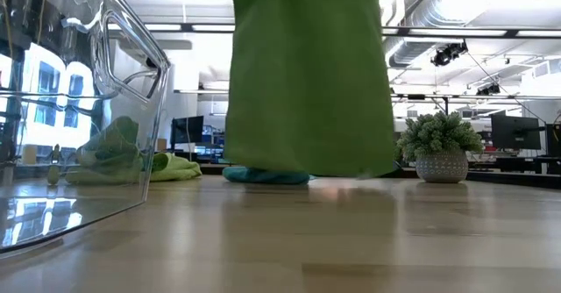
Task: Roll microfiber towels into tight, uniform cylinder then place into a basket
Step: Roll the green microfiber cloth
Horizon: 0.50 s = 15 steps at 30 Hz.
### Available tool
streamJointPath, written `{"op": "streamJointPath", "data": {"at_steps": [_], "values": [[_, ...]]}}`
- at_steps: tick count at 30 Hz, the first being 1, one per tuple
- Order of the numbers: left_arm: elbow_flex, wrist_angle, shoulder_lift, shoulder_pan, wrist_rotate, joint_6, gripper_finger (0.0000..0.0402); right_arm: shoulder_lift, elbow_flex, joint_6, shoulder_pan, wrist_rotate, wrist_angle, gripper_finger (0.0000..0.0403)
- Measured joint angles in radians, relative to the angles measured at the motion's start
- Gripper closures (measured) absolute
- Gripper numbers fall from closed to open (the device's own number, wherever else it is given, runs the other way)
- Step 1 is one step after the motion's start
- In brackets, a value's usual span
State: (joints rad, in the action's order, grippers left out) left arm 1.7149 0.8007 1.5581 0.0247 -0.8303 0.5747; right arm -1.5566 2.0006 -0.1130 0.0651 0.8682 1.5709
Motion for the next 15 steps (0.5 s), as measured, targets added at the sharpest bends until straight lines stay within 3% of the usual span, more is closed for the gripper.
{"op": "streamJointPath", "data": {"at_steps": [5, 10, 15], "values": [[0.000, -0.120, 0.007, 0.065, -0.049, 0.095, 0.0401, 0.000, 0.000, -0.076, -0.077, 0.055, -0.011, 0.0403], [0.000, -0.285, 0.007, 0.085, -0.094, 0.186, 0.0401, -0.001, 0.000, -0.156, -0.098, 0.176, -0.026, 0.0403], [0.000, -0.188, 0.007, -0.001, -0.113, 0.139, 0.0401, -0.001, 0.000, -0.101, -0.022, 0.144, 0.003, 0.0403]]}}
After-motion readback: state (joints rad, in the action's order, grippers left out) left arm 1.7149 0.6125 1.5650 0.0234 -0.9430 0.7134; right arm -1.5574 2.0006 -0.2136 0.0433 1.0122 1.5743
